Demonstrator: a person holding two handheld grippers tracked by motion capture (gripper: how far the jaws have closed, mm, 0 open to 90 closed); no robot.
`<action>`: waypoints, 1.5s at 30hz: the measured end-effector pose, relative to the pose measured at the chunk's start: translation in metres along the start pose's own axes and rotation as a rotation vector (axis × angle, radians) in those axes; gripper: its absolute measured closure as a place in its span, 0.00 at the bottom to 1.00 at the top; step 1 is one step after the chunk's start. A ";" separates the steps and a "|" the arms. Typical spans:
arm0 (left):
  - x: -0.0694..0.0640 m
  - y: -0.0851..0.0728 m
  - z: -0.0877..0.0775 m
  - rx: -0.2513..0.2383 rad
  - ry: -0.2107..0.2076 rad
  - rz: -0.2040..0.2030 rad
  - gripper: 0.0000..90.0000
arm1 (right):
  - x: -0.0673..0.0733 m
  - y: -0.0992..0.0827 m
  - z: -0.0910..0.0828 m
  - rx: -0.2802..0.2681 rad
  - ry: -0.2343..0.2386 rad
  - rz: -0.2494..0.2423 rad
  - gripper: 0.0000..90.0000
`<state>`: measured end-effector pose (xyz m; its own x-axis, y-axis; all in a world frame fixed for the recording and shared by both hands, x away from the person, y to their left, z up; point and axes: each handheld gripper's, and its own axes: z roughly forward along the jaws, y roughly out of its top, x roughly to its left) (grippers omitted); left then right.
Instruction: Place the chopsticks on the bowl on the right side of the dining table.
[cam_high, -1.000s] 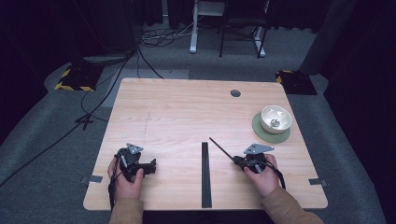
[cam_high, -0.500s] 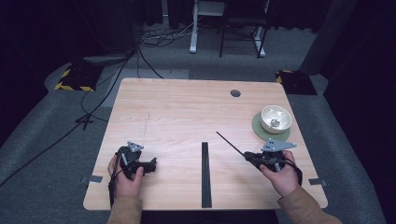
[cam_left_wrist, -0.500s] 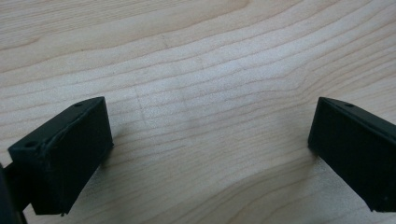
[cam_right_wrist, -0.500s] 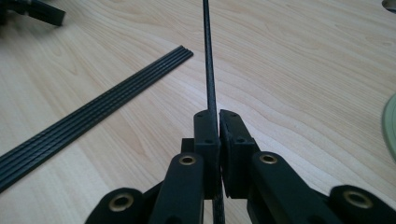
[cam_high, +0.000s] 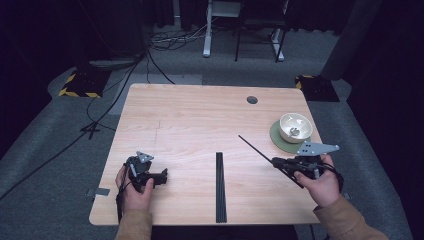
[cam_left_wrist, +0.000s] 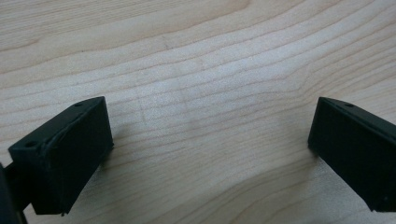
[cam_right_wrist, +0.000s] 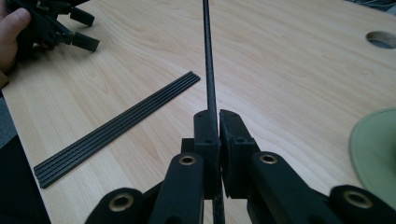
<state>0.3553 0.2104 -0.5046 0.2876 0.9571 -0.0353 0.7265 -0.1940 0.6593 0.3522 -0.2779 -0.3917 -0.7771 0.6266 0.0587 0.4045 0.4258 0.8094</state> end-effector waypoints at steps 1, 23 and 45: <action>0.000 0.000 0.000 0.000 0.000 0.000 0.00 | -0.001 0.002 -0.003 -0.004 -0.004 0.000 0.96; 0.000 0.000 0.000 0.000 0.012 -0.014 0.00 | -0.054 0.030 -0.045 -0.048 -0.122 0.013 0.97; 0.010 -0.005 -0.005 -0.003 -0.050 0.061 0.02 | -0.117 0.038 -0.040 0.009 -0.269 0.083 0.96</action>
<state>0.3510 0.2222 -0.5043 0.3627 0.9313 -0.0325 0.7046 -0.2513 0.6636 0.4392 -0.3612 -0.3450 -0.5861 0.8096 -0.0335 0.4666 0.3710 0.8029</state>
